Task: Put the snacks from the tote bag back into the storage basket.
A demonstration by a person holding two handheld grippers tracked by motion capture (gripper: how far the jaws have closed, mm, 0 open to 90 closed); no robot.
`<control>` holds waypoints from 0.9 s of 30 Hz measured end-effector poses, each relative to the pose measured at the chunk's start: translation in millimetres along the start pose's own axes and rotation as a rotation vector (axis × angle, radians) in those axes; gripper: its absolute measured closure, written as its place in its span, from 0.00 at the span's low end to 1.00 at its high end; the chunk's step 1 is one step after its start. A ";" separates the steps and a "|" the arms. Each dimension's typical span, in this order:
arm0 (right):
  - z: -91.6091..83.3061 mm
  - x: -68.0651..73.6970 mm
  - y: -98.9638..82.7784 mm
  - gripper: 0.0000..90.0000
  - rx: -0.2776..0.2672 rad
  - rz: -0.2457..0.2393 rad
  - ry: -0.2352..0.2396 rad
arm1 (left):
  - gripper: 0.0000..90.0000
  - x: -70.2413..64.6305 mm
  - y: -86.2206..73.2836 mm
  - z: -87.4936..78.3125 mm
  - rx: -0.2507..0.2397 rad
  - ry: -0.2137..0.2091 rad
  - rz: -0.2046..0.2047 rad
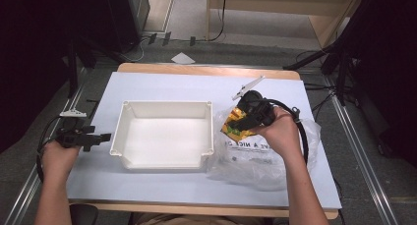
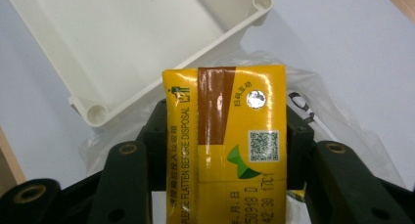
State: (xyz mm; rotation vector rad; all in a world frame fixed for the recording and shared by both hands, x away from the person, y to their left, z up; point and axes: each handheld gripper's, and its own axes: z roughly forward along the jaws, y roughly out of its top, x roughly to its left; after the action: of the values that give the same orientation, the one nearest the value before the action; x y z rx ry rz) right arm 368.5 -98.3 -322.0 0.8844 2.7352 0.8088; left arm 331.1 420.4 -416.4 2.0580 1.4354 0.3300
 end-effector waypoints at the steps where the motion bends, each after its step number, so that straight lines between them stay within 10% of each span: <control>1: -0.2 -0.1 1.8 0.60 0.002 -0.008 0.003 | 0.23 0.0 0.1 0.0 -0.001 0.001 -0.001; 27: -19.5 1.4 59.7 0.60 -0.006 -0.119 0.048 | 0.23 -0.6 -0.3 4.3 0.015 -0.010 0.005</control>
State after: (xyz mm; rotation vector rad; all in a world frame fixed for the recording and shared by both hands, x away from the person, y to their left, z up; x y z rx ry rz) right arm 391.2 -65.7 -273.4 0.7020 2.7941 0.8253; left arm 332.9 418.5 -419.9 2.0730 1.4307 0.3117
